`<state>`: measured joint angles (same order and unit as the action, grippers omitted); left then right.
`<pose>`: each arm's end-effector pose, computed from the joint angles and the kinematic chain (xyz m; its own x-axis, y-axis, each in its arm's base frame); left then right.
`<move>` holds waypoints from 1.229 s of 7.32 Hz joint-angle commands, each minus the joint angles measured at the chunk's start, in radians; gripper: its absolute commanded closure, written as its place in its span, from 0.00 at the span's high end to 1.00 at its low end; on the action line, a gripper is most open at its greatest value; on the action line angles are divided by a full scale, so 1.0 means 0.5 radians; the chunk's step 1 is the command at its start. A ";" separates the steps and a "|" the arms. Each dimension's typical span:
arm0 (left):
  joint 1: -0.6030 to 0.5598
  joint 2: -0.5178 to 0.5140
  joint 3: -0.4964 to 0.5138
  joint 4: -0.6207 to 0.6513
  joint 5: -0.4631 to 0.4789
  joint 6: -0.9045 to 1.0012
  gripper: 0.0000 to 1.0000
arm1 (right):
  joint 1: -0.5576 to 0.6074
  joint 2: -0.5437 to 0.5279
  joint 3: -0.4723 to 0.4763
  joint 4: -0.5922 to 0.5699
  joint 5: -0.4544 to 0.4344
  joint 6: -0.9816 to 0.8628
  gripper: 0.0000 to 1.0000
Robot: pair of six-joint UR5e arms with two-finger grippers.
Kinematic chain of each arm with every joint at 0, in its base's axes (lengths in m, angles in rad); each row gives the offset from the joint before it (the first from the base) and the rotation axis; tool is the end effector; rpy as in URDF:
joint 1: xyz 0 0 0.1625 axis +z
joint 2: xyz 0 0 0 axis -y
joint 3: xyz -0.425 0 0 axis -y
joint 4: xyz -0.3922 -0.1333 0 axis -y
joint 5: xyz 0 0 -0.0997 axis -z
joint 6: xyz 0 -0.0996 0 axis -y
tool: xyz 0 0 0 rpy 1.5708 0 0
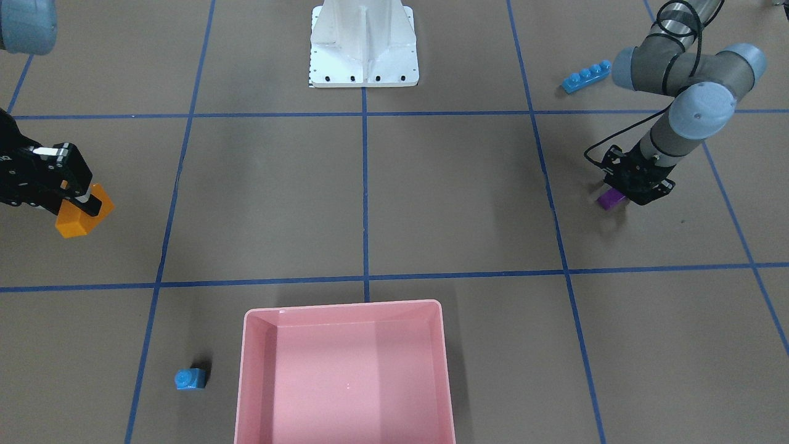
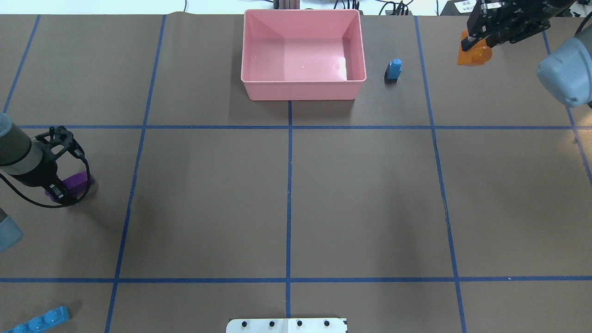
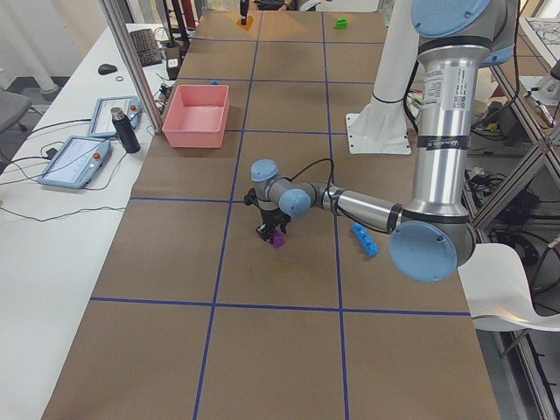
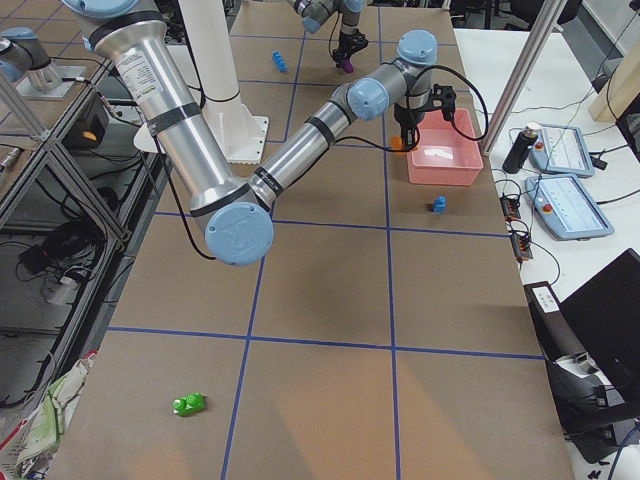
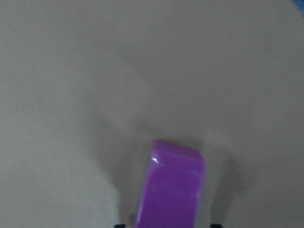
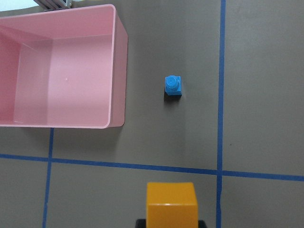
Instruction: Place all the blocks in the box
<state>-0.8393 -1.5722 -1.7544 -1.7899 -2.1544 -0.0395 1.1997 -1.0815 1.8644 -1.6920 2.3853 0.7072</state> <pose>0.2826 -0.4322 0.5526 0.5002 0.6911 -0.5218 -0.5949 0.7121 0.3729 -0.1603 -0.5798 0.2537 0.5488 -0.0281 0.8355 -0.0927 0.9912 0.0943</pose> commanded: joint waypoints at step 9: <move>-0.466 -0.374 -0.412 0.671 -0.468 -0.500 0.00 | -0.377 0.902 -1.431 0.898 -0.398 0.091 0.00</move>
<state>-1.0366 -1.7231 -1.9650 -1.4550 -2.3541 -0.2392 1.0455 -0.6778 1.3325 -1.4542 2.2150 0.7248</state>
